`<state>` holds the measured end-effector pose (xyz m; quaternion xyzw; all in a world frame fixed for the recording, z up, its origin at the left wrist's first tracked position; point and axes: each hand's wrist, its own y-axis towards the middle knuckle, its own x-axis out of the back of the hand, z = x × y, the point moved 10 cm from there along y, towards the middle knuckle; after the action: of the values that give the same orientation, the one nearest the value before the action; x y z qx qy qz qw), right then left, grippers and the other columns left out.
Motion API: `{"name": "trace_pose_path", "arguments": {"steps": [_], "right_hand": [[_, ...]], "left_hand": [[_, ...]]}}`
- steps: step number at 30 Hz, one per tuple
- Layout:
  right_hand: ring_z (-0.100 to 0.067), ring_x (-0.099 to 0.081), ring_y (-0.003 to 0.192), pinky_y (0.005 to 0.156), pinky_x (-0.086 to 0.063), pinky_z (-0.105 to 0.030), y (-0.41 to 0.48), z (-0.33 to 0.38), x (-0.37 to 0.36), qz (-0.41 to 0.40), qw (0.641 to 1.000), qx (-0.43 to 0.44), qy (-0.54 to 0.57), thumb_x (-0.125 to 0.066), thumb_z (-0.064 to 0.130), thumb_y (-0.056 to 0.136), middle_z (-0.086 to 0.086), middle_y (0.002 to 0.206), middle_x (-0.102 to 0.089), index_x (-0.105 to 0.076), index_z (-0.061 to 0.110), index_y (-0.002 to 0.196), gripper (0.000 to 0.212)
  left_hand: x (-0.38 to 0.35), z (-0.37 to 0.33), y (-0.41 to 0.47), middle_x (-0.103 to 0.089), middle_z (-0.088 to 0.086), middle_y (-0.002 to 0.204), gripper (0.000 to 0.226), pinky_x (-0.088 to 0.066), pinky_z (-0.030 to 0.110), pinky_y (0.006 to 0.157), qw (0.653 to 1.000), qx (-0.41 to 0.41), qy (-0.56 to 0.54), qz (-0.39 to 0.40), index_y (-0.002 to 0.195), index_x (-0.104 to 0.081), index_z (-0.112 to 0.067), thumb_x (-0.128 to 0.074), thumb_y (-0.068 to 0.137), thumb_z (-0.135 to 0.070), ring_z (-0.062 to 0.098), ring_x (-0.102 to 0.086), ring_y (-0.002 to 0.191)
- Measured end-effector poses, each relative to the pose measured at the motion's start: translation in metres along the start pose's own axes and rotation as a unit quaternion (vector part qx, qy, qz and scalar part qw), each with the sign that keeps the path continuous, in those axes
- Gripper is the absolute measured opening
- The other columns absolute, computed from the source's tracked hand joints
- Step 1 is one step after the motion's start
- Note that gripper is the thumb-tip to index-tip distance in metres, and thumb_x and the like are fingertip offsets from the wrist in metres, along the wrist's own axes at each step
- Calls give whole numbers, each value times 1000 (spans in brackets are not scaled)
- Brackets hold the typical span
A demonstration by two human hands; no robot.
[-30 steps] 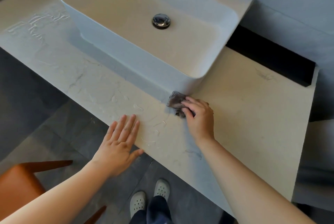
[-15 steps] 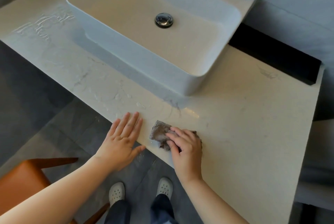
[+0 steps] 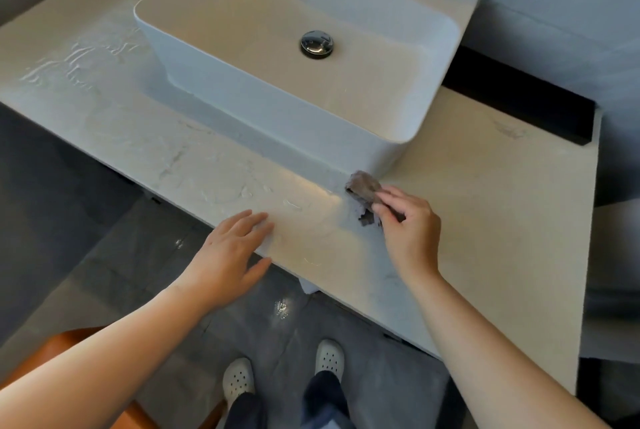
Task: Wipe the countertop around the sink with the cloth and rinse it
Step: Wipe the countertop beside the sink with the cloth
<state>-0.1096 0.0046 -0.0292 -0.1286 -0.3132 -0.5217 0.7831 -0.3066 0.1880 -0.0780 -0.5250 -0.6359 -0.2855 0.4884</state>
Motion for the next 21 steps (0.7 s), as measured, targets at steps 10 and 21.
{"name": "trace_pose_path", "arguments": {"steps": [10, 21], "right_hand": [[-26, -60, 101, 90, -48, -42, -9, -26, -39, -34, 996, -6, -80, -69, 8, 80, -2, 119, -68, -73, 14, 105, 26], [-11, -54, 103, 88, -46, -34, -112, 8, -59, 13, 995, 46, -89, -57, 28, 85, 12, 116, -66, -73, 23, 104, 25]], "left_hand": [[4, 56, -2, 11, 0, 158, 98, -3, 45, 117, 993, 102, 46, 28, 150, -1, -26, -13, 71, -82, 24, 14, 145], [10, 63, -6, -1, -4, 159, 72, -2, 39, 119, 991, 130, -35, -22, 149, -18, -28, -45, 89, -56, 15, 7, 146]]}}
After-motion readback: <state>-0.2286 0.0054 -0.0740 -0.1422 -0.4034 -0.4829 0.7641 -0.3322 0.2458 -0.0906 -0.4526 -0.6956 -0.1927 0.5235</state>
